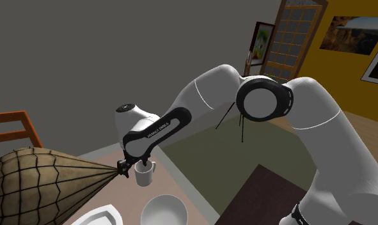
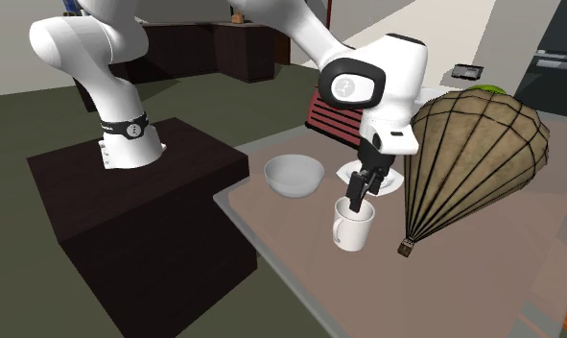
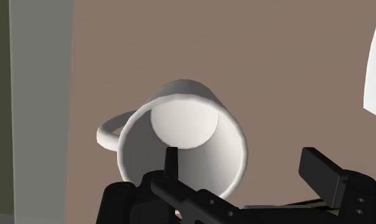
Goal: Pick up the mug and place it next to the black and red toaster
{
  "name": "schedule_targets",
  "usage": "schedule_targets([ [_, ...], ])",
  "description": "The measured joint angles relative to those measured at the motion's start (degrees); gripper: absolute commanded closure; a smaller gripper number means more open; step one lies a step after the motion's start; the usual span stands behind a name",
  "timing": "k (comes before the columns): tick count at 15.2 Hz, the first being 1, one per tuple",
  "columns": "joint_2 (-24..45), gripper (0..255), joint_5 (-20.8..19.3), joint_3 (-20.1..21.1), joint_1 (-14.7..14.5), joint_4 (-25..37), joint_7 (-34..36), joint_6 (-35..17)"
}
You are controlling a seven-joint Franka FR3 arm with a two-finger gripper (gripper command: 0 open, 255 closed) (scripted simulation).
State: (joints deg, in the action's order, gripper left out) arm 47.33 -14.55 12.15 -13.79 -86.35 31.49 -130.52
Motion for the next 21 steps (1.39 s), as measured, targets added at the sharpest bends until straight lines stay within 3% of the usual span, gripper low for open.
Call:
schedule_targets([
  [11,3.14,0,-0.55,-0.58,-0.32,0.92,0.26,-2.25],
  [12,3.14,255,-0.55,-0.58,-0.32,0.92,0.26,-2.25],
  [21,3.12,255,-0.55,-0.57,-0.33,0.93,0.26,-2.25],
])
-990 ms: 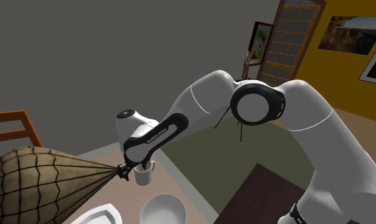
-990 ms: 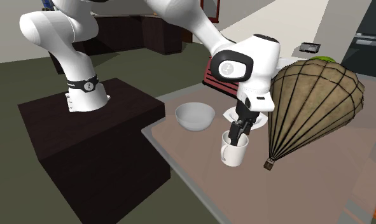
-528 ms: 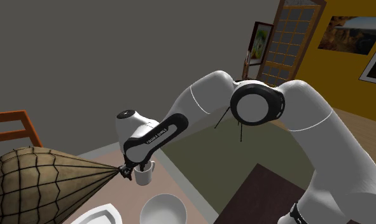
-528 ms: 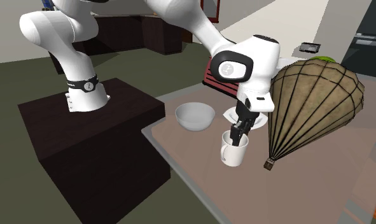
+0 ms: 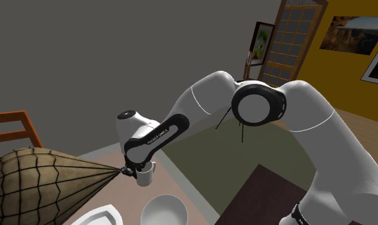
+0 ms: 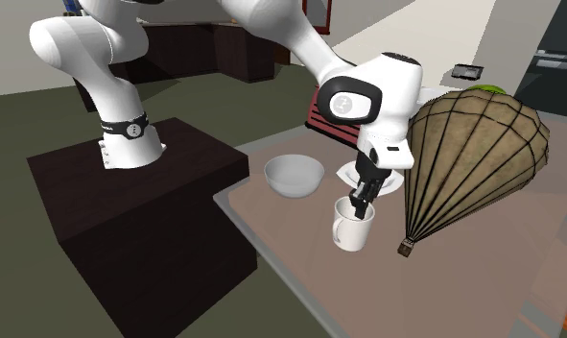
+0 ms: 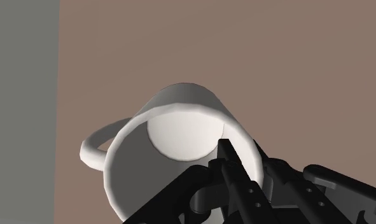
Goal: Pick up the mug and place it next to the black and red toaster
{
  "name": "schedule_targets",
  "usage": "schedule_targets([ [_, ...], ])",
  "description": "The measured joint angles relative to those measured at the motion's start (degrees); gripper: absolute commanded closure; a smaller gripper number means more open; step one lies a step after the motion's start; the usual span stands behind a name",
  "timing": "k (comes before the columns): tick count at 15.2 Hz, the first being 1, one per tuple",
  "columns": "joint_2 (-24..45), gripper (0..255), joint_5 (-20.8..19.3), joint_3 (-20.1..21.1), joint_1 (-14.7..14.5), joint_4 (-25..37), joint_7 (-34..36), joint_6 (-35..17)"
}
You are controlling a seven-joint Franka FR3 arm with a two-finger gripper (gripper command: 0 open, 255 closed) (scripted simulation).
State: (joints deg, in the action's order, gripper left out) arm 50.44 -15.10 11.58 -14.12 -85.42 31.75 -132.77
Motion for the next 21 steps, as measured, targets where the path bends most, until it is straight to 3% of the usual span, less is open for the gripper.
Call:
schedule_targets([
  [21,-9.76,255,2.03,1.82,1.23,-1.28,-1.33,8.46],
])
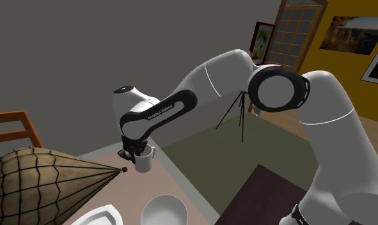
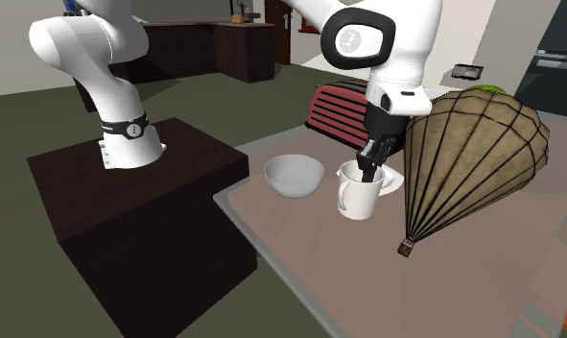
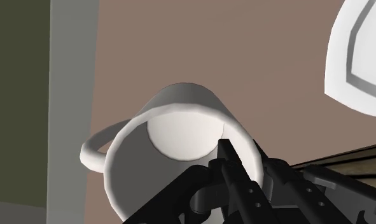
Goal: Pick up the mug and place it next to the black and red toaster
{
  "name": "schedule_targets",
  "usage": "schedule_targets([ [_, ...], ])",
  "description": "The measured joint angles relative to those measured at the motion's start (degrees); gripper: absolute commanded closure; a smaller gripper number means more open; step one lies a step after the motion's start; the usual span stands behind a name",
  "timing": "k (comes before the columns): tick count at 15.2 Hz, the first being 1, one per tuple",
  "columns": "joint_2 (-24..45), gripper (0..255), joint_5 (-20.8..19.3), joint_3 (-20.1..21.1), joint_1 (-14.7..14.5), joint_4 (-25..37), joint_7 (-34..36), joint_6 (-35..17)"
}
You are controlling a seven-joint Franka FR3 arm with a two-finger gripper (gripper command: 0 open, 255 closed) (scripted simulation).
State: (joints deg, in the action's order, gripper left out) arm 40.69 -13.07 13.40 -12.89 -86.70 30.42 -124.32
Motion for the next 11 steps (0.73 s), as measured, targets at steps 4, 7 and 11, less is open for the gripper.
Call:
schedule_targets([
  [4,-1.69,255,0.45,0.32,0.20,0.49,-0.36,2.14],
  [7,-2.83,255,0.76,0.54,0.28,0.88,-0.54,3.66],
  [11,-4.38,255,1.20,0.83,0.42,1.55,-0.85,5.85],
])
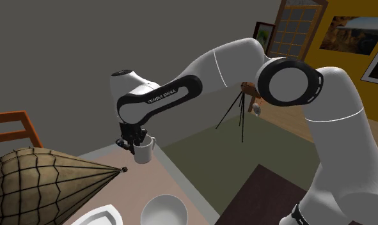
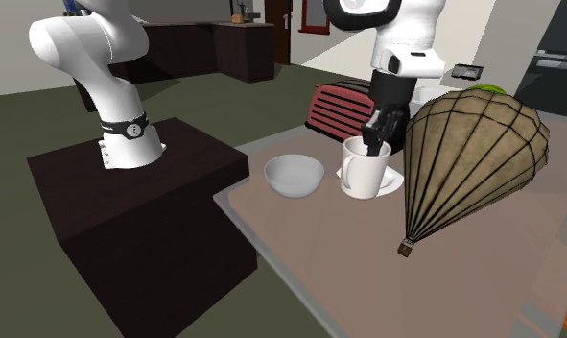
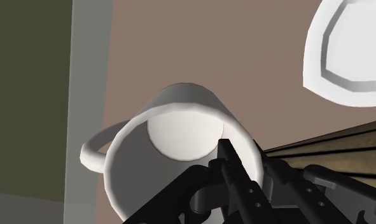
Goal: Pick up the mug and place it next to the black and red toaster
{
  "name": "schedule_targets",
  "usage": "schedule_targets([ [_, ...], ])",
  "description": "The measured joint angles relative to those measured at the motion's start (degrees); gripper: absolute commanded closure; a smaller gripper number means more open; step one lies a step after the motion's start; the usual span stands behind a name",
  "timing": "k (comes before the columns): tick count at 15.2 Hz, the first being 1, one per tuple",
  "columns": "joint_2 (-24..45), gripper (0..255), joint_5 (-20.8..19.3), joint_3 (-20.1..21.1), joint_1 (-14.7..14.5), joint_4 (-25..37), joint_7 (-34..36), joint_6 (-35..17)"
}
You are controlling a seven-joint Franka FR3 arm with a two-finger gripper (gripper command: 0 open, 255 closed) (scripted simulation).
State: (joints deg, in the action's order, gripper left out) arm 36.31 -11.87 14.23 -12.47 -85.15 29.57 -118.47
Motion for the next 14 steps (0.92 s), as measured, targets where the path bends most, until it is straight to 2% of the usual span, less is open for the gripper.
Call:
schedule_targets([
  [14,-3.79,255,1.23,0.73,0.09,4.89,-1.02,8.55],
])
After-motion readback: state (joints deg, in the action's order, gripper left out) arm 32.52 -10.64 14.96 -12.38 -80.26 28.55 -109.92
